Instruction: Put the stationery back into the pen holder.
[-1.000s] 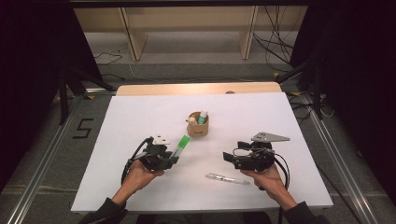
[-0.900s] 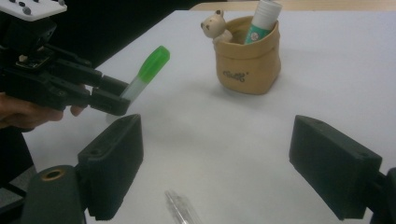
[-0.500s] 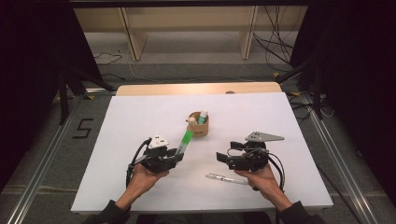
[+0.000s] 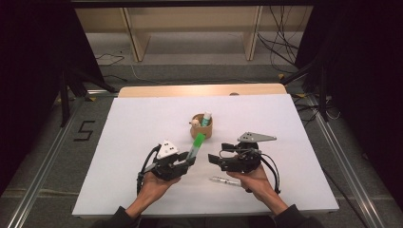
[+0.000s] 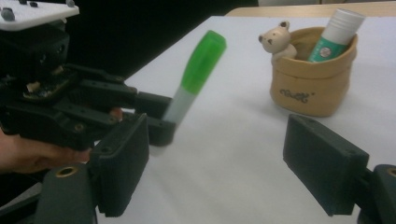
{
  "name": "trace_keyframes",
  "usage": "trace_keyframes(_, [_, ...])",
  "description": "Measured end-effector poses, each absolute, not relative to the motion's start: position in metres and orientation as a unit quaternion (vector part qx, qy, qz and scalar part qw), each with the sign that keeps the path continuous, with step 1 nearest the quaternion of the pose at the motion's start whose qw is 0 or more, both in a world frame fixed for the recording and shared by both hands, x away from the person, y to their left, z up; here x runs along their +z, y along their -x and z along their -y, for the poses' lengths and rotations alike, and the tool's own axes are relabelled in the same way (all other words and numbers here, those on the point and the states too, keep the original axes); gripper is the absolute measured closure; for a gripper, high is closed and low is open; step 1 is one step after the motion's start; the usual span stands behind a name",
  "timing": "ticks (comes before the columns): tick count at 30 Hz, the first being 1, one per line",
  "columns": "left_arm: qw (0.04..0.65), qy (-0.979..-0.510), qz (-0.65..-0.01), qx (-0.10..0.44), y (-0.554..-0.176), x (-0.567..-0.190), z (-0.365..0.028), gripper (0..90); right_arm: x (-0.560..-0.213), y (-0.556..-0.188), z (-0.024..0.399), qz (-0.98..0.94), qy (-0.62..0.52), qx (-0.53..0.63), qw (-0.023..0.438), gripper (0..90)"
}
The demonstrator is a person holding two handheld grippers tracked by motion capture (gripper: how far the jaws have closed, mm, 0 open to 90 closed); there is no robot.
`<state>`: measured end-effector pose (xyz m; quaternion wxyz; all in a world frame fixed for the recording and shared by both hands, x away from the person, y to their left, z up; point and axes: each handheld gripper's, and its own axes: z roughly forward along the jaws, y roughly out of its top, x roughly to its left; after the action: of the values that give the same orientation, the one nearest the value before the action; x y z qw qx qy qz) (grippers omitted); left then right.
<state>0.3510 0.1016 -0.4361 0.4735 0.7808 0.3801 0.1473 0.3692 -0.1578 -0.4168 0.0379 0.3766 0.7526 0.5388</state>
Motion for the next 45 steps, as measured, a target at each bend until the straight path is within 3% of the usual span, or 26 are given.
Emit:
trace_keyframes(4, [0.476, -0.781, -0.373, 0.153, -0.348, -0.438, -0.096, 65.5, -0.416, -0.373, 0.152, -0.739, -0.387, 0.551, 0.007, 27.1])
trace_keyframes(25, [0.493, -0.777, -0.354, 0.166, -0.340, -0.435, -0.084, 65.5, -0.416, -0.384, 0.135, -0.730, -0.397, 0.556, 0.000, 39.9])
trace_keyframes(45, [0.490, -0.782, -0.339, 0.183, -0.336, -0.436, -0.078, 65.4, -0.420, -0.389, 0.132, -0.712, -0.416, 0.566, -0.027, 68.6])
